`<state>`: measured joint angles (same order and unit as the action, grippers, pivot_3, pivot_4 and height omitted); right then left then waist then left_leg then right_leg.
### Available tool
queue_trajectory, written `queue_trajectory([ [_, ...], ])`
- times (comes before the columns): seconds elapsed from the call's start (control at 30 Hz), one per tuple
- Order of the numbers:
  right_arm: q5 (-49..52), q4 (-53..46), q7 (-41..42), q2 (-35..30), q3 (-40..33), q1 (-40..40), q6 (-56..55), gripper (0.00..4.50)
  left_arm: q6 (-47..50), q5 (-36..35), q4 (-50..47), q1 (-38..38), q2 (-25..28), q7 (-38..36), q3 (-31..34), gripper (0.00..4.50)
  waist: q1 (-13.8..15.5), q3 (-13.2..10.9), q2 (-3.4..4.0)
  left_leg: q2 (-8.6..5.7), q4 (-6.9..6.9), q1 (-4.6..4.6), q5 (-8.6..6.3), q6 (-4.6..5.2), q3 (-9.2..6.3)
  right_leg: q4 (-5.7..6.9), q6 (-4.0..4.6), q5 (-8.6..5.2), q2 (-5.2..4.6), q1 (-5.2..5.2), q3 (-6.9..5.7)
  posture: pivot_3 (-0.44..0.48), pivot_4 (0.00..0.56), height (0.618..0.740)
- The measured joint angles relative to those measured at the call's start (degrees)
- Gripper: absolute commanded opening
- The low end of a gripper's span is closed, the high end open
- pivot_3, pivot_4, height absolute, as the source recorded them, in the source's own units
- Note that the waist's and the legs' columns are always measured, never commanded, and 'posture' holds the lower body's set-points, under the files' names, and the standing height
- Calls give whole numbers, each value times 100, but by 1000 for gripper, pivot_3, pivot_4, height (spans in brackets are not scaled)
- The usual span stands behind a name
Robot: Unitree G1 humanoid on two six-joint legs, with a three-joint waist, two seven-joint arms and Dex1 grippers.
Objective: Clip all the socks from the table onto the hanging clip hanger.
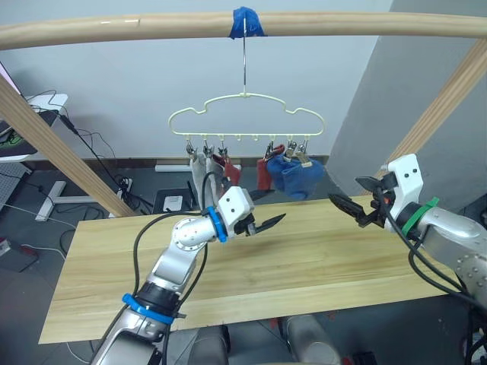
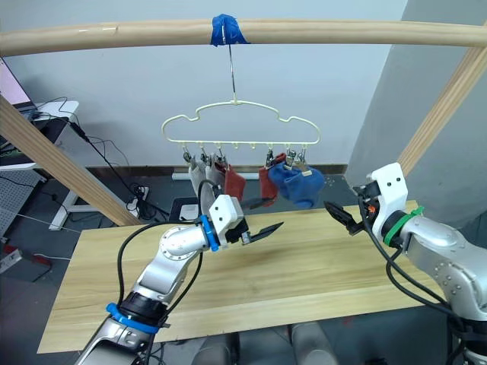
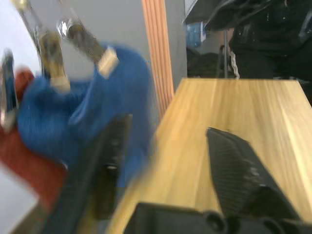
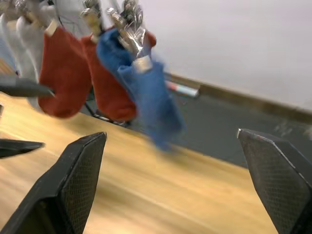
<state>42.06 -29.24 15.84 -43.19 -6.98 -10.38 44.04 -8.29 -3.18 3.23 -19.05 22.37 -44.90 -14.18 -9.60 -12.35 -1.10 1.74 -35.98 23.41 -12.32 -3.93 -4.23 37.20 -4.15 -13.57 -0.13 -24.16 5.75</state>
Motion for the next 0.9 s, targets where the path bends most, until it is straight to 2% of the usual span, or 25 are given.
queue_trajectory([
  [0.07,-411,44,104,105,150,115,-355,4500,210,-86,-85,190,264,-65,202,4346,-2,0,0,0,0,-1,0,0,0,3,1,0,0,0,0,-121,171,740],
  [0.1,-580,39,135,174,203,155,-498,4500,311,-144,-155,293,357,-76,321,4428,8,0,0,0,0,-1,0,0,0,3,1,0,0,0,0,-121,171,740],
  [0.17,-958,40,175,319,351,256,-835,4500,736,-441,-491,641,567,-70,677,4428,23,1,-1,1,2,1,0,0,0,0,2,-1,-1,-1,0,-93,167,740],
  [0.27,-1664,211,435,396,584,564,-1670,4500,1904,-1341,-1117,1501,840,102,1661,4428,62,1,-3,5,9,2,-1,0,0,-2,8,-6,-1,-4,-3,-50,165,740],
  [0.4,-2230,535,764,622,795,853,-2451,4500,2669,-1471,-1389,2433,1362,421,2595,4428,232,3,-7,6,8,0,-1,-1,-2,-1,20,-12,-2,-2,-8,6,158,740],
  [0.47,-2422,677,891,682,890,942,-2626,4500,2809,-1474,-1435,2637,1420,512,2863,4428,367,5,-12,2,-1,-1,0,-1,-2,-2,42,-21,-6,2,-7,24,155,740],
  [0.67,-2737,1074,868,1027,1001,1005,-2564,4500,2766,-1376,-1435,3051,1384,657,3044,4428,621,41,-53,1,-8,-2,1,-3,0,-4,51,-16,-7,9,-7,33,131,740],
  [0.9,-2945,1435,621,1228,615,1114,-2555,4500,2685,-1373,-1276,2690,1091,786,2920,4428,764,80,-63,2,-7,-3,1,-3,2,-2,54,-13,-5,9,-7,-1,116,740],
])
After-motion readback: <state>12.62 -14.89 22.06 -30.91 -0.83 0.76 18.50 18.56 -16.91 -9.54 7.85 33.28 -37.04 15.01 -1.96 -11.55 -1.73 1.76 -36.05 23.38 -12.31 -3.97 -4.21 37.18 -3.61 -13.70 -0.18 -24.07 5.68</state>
